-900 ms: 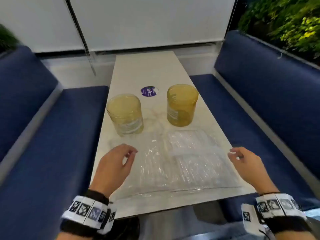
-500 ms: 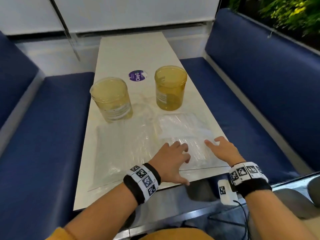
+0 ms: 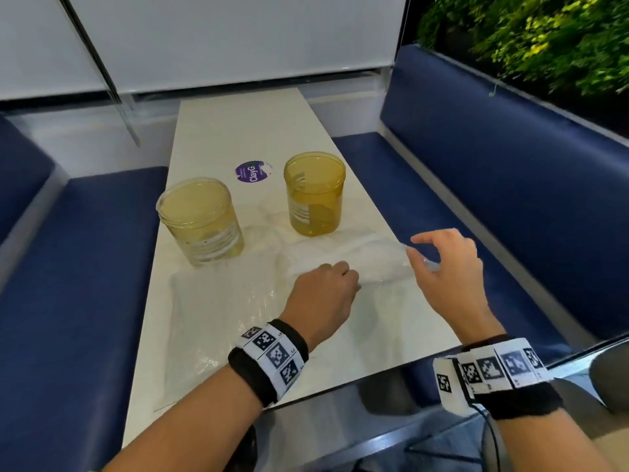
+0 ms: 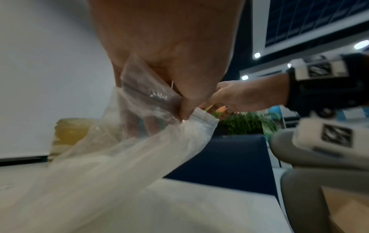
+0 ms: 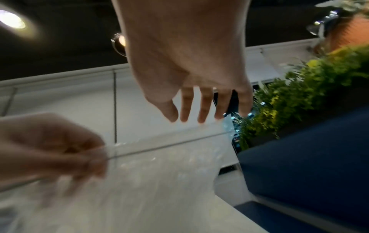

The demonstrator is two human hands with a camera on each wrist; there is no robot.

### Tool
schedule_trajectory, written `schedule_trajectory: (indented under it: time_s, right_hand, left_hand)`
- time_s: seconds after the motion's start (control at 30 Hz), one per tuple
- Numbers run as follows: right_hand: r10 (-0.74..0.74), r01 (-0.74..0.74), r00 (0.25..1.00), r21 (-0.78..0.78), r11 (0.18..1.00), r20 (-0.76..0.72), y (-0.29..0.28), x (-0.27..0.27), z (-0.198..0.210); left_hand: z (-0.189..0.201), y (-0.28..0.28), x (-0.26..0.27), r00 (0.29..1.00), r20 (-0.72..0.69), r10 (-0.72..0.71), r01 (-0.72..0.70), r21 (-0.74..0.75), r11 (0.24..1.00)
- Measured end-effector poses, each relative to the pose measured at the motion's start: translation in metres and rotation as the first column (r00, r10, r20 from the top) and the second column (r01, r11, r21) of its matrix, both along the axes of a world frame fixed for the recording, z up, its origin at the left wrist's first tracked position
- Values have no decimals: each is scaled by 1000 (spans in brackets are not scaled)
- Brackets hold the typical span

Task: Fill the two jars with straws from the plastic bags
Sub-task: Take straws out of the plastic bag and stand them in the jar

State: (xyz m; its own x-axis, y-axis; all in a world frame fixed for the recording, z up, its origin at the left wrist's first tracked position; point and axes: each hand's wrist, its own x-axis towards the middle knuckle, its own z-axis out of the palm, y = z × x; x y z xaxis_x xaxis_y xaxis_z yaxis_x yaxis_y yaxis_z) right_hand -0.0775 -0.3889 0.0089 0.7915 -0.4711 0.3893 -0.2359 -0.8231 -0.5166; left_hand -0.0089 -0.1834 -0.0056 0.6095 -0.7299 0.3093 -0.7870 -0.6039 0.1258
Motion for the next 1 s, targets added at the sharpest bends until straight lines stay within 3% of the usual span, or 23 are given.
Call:
schedule_trajectory:
  time_s: [0.07,0.13,0.27,0.33,0.5,0.6,0.83,1.0]
  right_hand:
    - [-27,56,980,-140,989,198,16,0,15]
    - [-64,90,962,-87,992,266,30,2,25]
    - [15,-28,999,291,956,46,54,16,30]
    - [31,-57,997,428,902,67,61,22,31]
    - [56,-120,989,507,854,139,59,25,38]
    - [109,-176,981,493,852,162,59,21,47]
    - [172,-268,957,485,833,233,63,19,57]
    - [278,-324,946,477,817,166,65,25,59]
  left_hand:
    - [21,-6,5,996,-68,62,-68,-79,995]
    - [39,-11,7,985,-137,103,-123,-145,982]
    - [61,-16,0,955,-278,101,-174,-250,952]
    - [64,-17,-2,924,-379,62,-178,-281,943]
    - [70,-14,0,771,-627,-110,-220,-425,878]
    - [79,-11,0,740,-652,-164,-236,-480,845]
    - [87,-11,5,792,-592,-151,-220,-507,833]
    - [94,-10,11,686,-698,-206,-232,-478,847]
